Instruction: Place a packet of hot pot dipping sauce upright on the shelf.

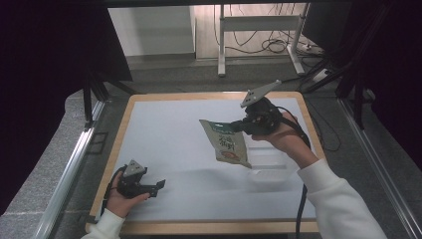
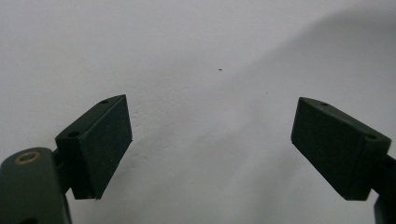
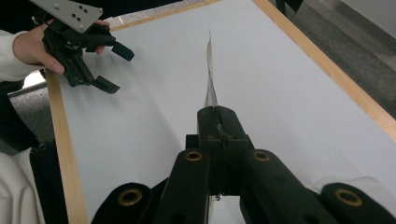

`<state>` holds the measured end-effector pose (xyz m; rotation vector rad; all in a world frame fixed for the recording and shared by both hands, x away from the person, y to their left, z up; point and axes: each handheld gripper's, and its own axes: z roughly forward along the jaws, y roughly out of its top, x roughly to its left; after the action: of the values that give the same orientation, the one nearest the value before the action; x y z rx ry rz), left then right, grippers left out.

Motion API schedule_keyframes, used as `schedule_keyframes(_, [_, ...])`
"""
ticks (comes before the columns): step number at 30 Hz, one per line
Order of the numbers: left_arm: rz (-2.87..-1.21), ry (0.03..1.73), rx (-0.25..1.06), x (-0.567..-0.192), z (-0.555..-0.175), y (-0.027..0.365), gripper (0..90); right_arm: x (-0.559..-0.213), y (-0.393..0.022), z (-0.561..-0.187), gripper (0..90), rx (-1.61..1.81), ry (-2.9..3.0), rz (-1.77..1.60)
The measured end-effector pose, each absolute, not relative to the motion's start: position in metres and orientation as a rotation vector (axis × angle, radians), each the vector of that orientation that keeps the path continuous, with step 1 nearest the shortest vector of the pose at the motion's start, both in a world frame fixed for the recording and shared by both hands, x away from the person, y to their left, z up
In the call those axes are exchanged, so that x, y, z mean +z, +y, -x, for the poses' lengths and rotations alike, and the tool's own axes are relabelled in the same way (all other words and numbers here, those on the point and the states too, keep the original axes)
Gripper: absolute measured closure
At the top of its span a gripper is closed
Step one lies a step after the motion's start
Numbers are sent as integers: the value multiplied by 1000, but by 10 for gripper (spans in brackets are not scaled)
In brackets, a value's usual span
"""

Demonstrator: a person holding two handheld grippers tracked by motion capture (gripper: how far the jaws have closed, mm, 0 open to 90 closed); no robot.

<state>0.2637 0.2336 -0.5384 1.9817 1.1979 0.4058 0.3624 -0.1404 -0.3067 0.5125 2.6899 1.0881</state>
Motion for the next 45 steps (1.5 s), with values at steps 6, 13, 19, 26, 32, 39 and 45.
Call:
schedule_keyframes(6, [-1983, 1198, 407, -538, -264, 233, 123, -301, -151, -361, 895, 1104, 2667, -520])
schedule_keyframes(13, [-1985, 1200, 407, -539, -264, 233, 123, -299, -163, -360, 895, 1114, 2650, -532])
schedule_keyframes(19, [-1987, 1200, 407, -539, -264, 233, 123, -297, -173, -360, 895, 1126, 2635, -550])
schedule_keyframes(26, [-1991, 1200, 406, -539, -264, 233, 123, -298, -191, -359, 896, 1130, 2614, -577])
schedule_keyframes(32, [-1993, 1201, 409, -540, -264, 232, 123, -298, -202, -359, 895, 1139, 2603, -593])
schedule_keyframes(39, [-1995, 1202, 408, -540, -264, 232, 123, -294, -220, -357, 895, 1152, 2581, -613])
schedule_keyframes(45, [-1995, 1203, 409, -540, -264, 232, 123, -296, -228, -357, 895, 1146, 2583, -623])
